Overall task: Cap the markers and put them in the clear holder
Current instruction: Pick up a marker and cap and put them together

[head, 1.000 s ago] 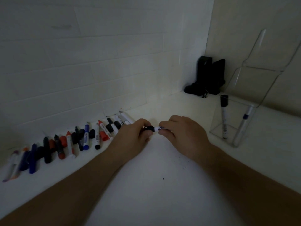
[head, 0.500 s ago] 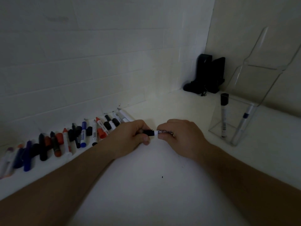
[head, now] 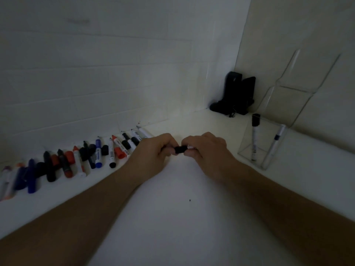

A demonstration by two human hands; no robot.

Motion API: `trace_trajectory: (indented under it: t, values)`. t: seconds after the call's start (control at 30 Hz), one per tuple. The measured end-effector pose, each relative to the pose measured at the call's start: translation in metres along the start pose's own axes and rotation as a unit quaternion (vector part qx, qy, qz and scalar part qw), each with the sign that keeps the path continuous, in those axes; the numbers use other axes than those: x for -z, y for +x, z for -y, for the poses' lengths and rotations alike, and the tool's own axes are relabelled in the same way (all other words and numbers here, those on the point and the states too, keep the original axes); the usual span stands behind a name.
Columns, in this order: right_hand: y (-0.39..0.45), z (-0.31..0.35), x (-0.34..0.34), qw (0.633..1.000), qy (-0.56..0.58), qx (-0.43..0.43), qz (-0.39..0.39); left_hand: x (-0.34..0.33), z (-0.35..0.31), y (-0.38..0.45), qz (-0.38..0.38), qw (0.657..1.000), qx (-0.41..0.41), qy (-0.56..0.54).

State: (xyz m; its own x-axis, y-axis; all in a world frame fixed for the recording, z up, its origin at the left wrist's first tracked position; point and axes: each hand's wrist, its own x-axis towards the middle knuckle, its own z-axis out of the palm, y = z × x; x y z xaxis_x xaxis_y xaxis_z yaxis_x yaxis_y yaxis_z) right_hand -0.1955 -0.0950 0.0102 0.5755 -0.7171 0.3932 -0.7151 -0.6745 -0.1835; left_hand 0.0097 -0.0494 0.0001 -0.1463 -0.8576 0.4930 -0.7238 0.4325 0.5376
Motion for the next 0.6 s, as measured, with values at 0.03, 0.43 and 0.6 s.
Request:
trace_trajectory:
  t: [0.03,0.43,0.6]
  values:
    - [0.000,0.003,0.008,1.000,0.008,0.009,0.007,0.001,-0.002,0.000,-0.015,1.000,-0.004,-0.007]
    - [-0.016,-0.017,0.179,0.943,0.052,-0.090,-0.316,-0.010,-0.011,-0.008,0.051,0.991,-0.110,0.064]
    - [-0.025,-0.056,0.154,0.970,-0.073,-0.134,-0.191,-0.024,-0.017,-0.013,0.085,0.977,-0.167,0.105]
